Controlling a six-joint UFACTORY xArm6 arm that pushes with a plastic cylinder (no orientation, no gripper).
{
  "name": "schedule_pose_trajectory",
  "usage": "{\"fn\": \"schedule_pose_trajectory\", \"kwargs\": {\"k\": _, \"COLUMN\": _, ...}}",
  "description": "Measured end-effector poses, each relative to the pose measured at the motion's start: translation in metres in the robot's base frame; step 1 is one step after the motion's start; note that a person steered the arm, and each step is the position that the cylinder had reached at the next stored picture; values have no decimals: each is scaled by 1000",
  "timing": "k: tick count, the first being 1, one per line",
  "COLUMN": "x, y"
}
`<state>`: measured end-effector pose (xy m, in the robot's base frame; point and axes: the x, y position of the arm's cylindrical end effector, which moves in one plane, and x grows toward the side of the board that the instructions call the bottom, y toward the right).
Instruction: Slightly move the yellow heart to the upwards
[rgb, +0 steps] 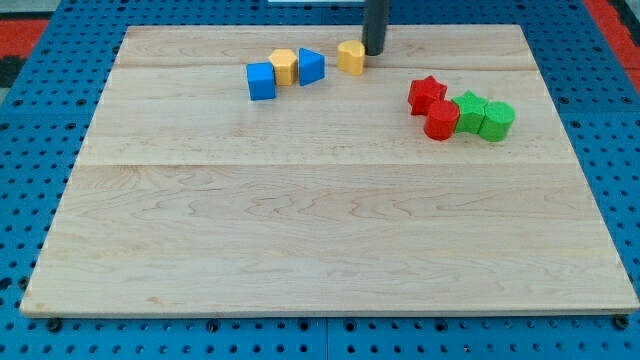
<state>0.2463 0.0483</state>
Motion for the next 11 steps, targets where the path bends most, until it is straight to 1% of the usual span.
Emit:
{"fn": "schedule_pose_trajectory", "kwargs": {"k": 1, "x": 18, "y": -58}}
{"fn": "schedule_pose_trajectory", "kwargs": {"k": 2, "x": 27, "y": -59}}
{"fn": "schedule_pose_trajectory", "kwargs": {"k": 3, "x": 28, "y": -19}}
{"fn": "schedule_pose_trajectory", "kwargs": {"k": 4, "x": 65, "y": -16}}
{"fn": "schedule_pose_trajectory", "kwargs": {"k": 5, "x": 58, "y": -35}}
{"fn": "schedule_pose_trajectory", "kwargs": {"k": 7, "x": 54, "y": -45}}
{"fn": "schedule_pose_trajectory", "kwargs": {"k": 11, "x": 53, "y": -44}}
